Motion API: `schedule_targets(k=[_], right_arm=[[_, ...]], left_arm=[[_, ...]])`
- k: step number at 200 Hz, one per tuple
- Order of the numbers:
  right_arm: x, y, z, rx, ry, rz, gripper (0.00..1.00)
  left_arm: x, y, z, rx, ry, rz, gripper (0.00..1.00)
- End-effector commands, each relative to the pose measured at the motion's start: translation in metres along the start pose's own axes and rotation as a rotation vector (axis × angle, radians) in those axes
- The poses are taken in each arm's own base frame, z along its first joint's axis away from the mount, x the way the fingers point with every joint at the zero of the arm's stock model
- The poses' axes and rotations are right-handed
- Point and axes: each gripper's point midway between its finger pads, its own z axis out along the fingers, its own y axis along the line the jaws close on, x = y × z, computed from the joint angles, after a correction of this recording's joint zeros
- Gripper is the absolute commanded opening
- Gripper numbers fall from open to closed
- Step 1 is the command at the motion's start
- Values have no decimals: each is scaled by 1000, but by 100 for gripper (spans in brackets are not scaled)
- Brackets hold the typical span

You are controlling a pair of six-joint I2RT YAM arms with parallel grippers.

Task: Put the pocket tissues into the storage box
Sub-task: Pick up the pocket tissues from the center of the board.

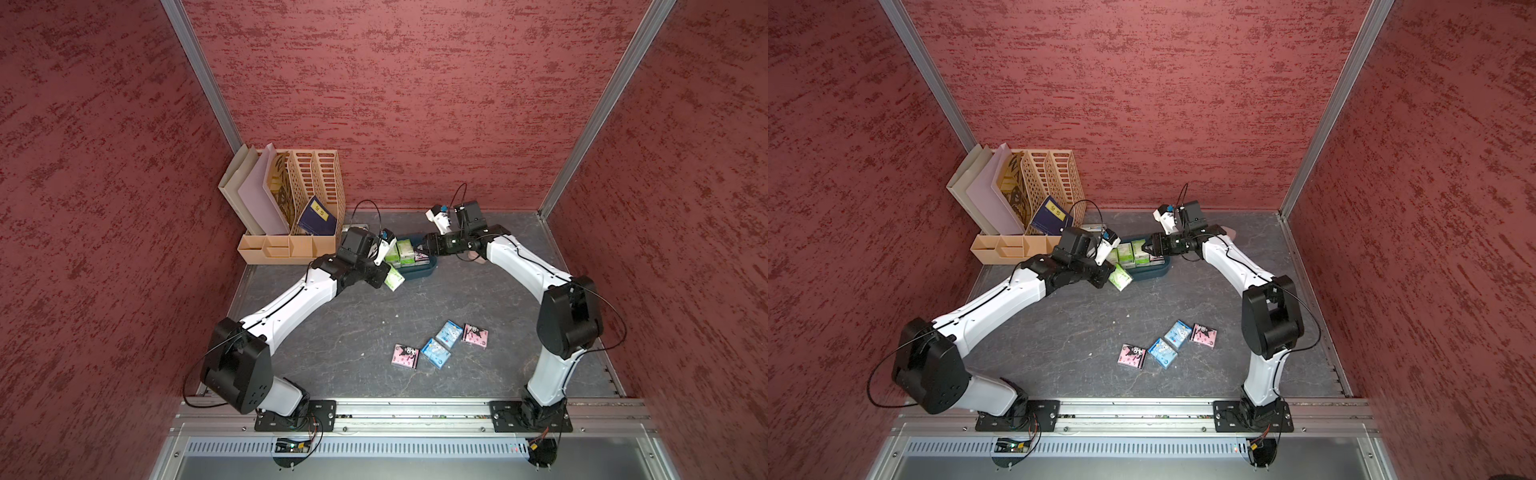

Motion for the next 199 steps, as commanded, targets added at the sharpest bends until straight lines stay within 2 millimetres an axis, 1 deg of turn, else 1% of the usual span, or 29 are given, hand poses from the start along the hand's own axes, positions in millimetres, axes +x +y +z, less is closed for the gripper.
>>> schedule_targets(k=[1, 7, 23, 44, 71, 108, 150, 174, 191, 199], right_arm=[[3, 40, -2, -94, -5, -141, 51], [7, 46, 2, -100, 6, -171, 51], [15, 56, 10, -122, 37, -207, 51], [21, 59, 18, -128, 75, -217, 51], [25, 65, 23, -140, 92, -240, 51], [31, 61, 35, -121, 126, -251, 51], [36, 76, 44, -169, 156, -269, 48], [39, 79, 49, -183, 167, -265, 45], [42, 77, 53, -187, 178, -254, 39], [43, 76, 54, -187, 181, -248, 32]], left_arm=[[-15, 7, -2, -35, -68, 28, 0], [-13, 6, -2, -33, -68, 26, 0], [-12, 4, -7, -27, -87, 27, 0], [-9, 5, -12, -32, -94, 18, 0], [-3, 4, -14, -29, -85, 11, 0], [-2, 3, -15, -24, -88, 4, 0], [0, 3, -16, -24, -84, 1, 0], [-2, 4, -18, -26, -98, -2, 0], [-3, 4, -21, -26, -117, -3, 0], [-4, 4, -23, -25, -124, -6, 0]])
